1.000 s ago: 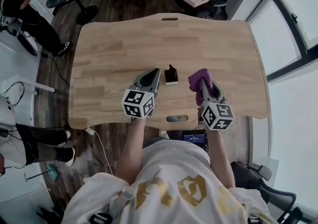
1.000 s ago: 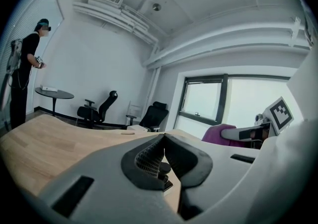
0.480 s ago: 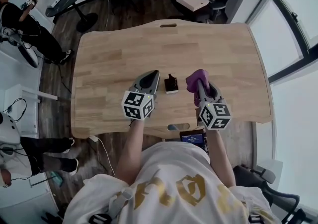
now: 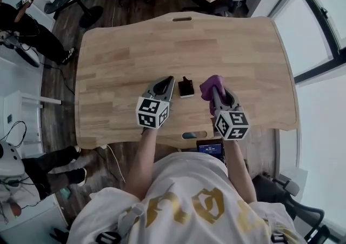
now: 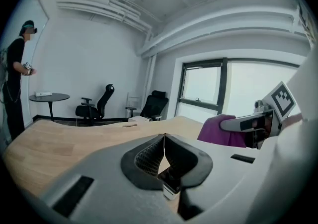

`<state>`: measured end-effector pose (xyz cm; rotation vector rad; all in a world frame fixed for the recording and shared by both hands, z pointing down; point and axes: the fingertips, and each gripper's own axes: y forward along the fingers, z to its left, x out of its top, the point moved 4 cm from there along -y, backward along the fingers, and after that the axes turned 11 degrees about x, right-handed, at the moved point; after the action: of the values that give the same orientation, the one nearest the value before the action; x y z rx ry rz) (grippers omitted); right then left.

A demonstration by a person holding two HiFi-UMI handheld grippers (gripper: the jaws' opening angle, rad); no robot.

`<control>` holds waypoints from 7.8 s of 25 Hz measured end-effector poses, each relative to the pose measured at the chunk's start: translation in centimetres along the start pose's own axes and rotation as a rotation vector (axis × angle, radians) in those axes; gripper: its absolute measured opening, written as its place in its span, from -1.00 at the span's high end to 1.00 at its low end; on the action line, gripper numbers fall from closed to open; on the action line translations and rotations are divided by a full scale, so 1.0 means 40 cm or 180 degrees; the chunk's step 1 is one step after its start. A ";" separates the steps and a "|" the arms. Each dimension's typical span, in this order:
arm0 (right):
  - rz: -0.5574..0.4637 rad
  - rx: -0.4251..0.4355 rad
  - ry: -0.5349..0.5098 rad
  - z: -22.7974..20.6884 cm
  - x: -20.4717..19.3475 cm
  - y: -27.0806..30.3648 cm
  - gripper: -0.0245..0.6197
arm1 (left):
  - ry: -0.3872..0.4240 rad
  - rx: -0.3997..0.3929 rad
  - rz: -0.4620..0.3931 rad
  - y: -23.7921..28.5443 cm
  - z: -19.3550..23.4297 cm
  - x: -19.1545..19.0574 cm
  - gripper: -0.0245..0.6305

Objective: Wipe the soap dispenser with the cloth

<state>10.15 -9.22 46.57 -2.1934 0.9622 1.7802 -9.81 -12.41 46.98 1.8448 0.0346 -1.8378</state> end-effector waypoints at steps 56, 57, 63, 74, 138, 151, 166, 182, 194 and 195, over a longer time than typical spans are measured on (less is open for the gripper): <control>0.0966 0.0620 0.0379 -0.109 -0.194 0.183 0.76 | 0.1367 -0.1838 0.1035 0.243 -0.084 -0.382 -0.10; 0.0964 0.0618 0.0388 -0.110 -0.196 0.183 0.76 | 0.1375 -0.1846 0.1040 0.244 -0.084 -0.382 -0.10; 0.0971 0.0681 0.0455 -0.102 -0.203 0.181 0.76 | 0.1437 -0.1851 0.1031 0.242 -0.085 -0.380 -0.10; 0.0942 0.0637 0.0488 -0.121 -0.203 0.187 0.76 | 0.1675 -0.1771 0.1050 0.273 -0.112 -0.390 -0.11; 0.0114 0.2546 -0.0483 0.257 0.187 0.003 0.76 | 0.1689 -0.2131 0.1235 0.050 -0.210 -0.110 -0.11; 0.0293 0.2088 -0.0911 0.242 0.197 0.056 0.76 | 0.1910 -0.2322 0.1315 0.026 -0.216 -0.118 -0.11; 0.0035 0.1743 -0.0710 0.180 0.217 0.105 0.76 | 0.1757 -0.2584 0.1120 0.027 -0.255 -0.101 -0.11; -0.0168 0.1731 0.0174 0.111 0.182 0.105 0.76 | 0.1589 -0.2560 0.0858 0.022 -0.274 -0.063 -0.11; -0.0406 0.2735 0.0873 0.146 0.169 0.057 0.76 | 0.1344 -0.2498 0.0770 0.018 -0.246 -0.056 -0.11; -0.0404 0.2755 0.0886 0.147 0.167 0.055 0.76 | 0.1340 -0.2504 0.0779 0.018 -0.246 -0.057 -0.11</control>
<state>4.66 -10.53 39.35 -1.8567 1.2889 0.7586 -0.62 -8.50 48.70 1.5231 0.5691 -1.0169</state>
